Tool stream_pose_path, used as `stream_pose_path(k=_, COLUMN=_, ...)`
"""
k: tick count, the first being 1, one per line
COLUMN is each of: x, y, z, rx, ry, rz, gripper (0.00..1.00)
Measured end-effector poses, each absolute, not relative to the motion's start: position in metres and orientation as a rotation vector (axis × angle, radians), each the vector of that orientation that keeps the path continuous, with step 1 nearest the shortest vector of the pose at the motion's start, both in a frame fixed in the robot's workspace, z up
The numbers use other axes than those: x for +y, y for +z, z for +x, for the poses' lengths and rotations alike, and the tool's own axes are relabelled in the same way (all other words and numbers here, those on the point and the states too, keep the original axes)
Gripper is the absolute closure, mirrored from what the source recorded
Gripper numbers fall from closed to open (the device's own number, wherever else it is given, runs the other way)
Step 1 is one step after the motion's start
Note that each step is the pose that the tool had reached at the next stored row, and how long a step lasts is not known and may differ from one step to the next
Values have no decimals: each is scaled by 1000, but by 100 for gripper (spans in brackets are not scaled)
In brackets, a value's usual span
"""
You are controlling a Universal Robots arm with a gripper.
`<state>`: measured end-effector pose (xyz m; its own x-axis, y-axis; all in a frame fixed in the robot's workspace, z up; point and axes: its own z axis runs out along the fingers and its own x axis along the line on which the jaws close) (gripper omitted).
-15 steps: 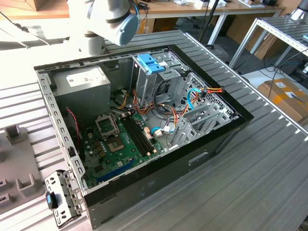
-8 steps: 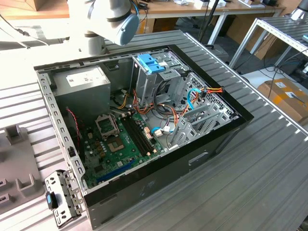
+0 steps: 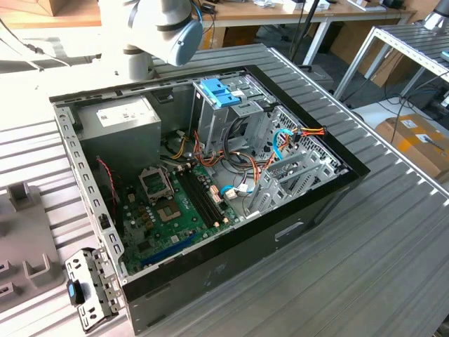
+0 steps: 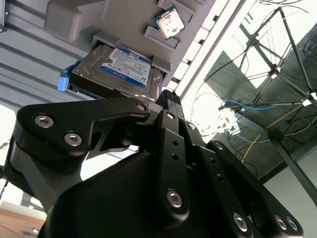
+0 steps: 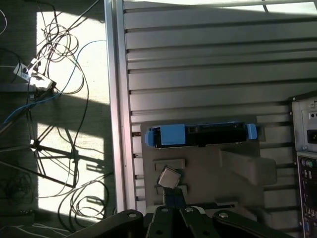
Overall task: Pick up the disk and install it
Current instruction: 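Reach for the disk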
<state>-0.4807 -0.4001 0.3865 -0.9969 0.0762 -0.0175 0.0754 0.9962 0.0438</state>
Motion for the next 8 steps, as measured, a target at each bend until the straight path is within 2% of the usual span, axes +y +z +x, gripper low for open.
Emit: stream_pose_path(k=8, x=-400, y=385, z=-466, rx=3122, ry=67, rz=119, gripper=89)
